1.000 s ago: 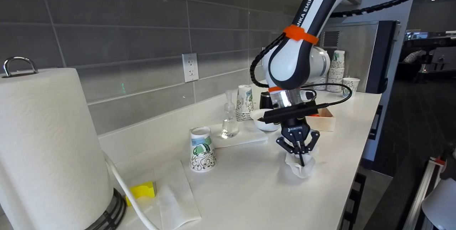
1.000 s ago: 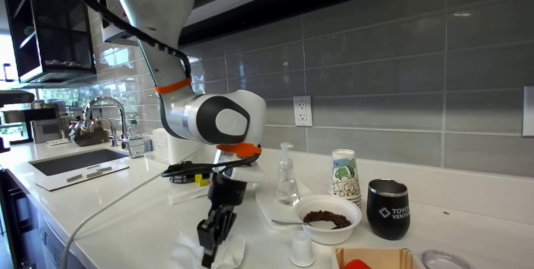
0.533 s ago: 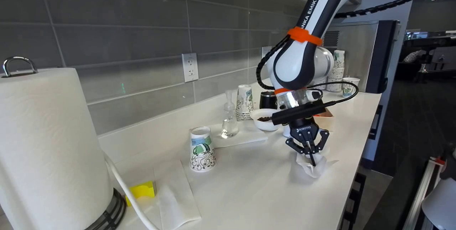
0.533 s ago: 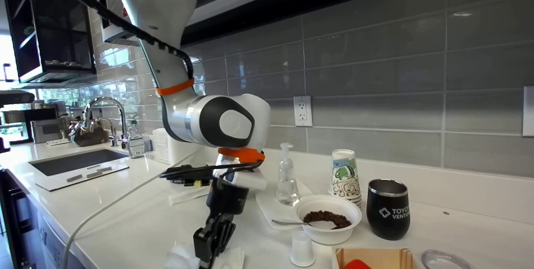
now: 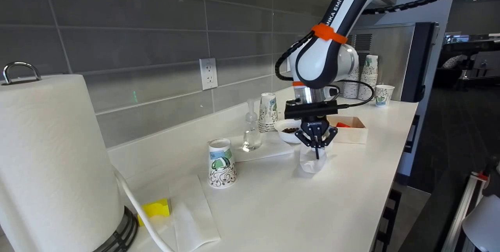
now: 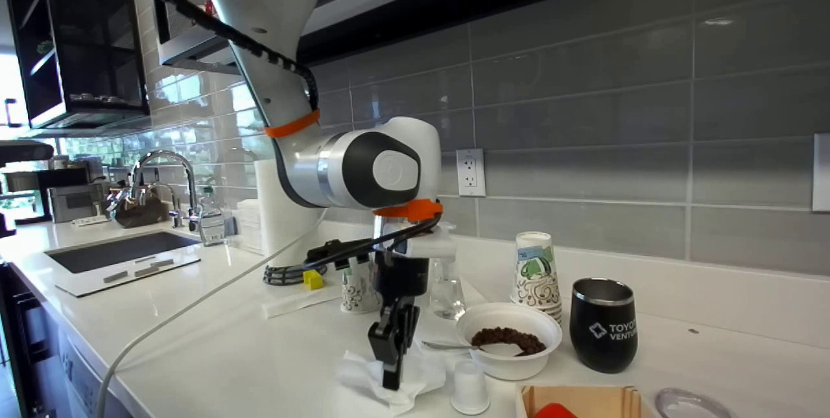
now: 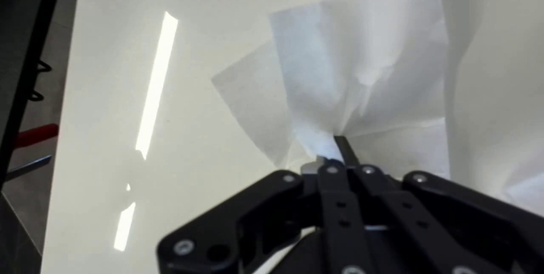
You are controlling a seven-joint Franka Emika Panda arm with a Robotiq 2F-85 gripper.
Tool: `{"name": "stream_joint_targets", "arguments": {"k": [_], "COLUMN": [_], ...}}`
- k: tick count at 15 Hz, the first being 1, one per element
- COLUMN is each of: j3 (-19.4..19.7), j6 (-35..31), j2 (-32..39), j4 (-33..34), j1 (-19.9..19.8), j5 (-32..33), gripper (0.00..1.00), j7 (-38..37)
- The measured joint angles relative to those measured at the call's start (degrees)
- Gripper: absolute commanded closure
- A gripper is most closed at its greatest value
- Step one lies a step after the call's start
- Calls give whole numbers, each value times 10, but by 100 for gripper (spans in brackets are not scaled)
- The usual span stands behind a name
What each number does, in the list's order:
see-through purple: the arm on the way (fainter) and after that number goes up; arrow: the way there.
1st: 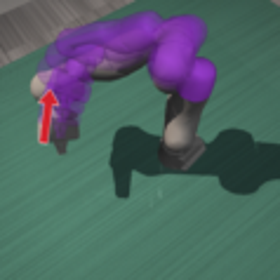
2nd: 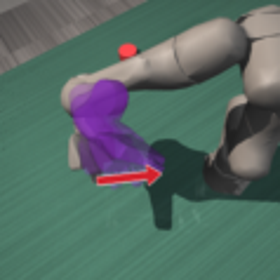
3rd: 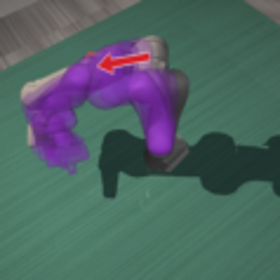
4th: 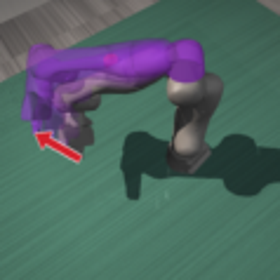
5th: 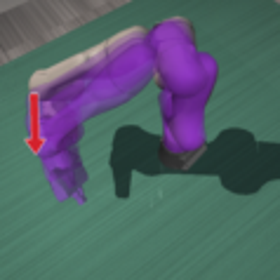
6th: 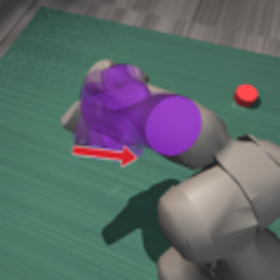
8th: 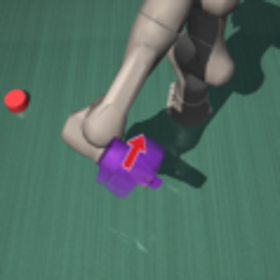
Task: Use the napkin to wipe the table
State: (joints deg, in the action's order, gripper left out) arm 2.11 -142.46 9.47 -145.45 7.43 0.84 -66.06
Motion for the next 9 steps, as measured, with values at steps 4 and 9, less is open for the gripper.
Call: {"name": "stream_joint_targets", "arguments": {"k": [4,9], "j3": [11,15], "j6": [-8,-8], "j2": [5,28], "j4": [35,40], "j1": [-5,-10], "j5": [18,21], "gripper": [100,100], "j7": [-3,-3]}}
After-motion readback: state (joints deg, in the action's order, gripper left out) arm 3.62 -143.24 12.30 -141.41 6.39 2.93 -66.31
